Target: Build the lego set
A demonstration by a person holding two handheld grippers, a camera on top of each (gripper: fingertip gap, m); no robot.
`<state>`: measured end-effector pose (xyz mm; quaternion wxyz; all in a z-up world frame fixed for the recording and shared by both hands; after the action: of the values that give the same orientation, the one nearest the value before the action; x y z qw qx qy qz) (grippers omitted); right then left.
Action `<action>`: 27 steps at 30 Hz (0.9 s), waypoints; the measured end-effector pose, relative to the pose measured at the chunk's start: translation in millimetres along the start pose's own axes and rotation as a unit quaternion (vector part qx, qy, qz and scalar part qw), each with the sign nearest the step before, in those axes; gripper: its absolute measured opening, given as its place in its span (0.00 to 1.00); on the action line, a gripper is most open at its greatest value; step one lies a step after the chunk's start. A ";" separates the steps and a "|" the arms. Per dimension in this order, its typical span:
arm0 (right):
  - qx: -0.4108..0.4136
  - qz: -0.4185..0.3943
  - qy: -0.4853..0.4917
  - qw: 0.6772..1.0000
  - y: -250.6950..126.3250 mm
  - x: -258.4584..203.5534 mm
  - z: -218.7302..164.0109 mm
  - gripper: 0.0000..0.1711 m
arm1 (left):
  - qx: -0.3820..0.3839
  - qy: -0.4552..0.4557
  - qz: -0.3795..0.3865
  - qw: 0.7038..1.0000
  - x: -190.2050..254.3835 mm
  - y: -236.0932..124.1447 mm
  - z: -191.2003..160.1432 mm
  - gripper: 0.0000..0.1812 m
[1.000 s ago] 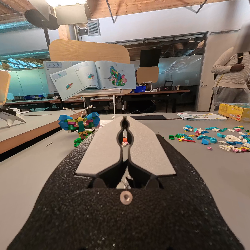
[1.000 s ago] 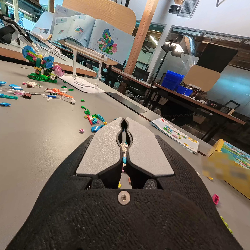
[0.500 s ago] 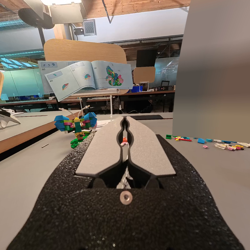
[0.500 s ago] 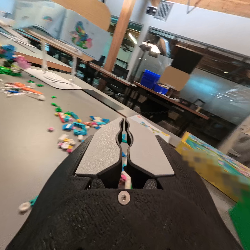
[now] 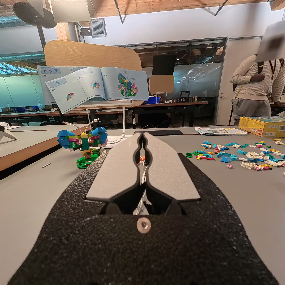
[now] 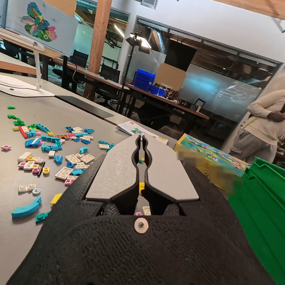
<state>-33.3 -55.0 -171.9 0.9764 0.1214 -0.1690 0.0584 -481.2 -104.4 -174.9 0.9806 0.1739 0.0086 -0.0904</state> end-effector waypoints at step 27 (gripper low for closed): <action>-0.009 0.042 -0.003 0.999 4.1 -18.4 -3.2 0.00 | -0.002 0.002 -0.006 1.000 1.8 0.5 -0.3 0.00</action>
<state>-50.2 -51.6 -180.3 0.9737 0.1058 -0.1771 0.0972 -479.3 -104.1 -175.1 0.9803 0.1723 0.0117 -0.0957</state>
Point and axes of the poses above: each gripper's, where its closed fingertips meet, y out along the fingers, z out of its top, x = y × z across the jaws, the point moved 7 cm from there along -y, back along the fingers, and after that the axes turned 5 degrees about x, right-handed, at the moved point
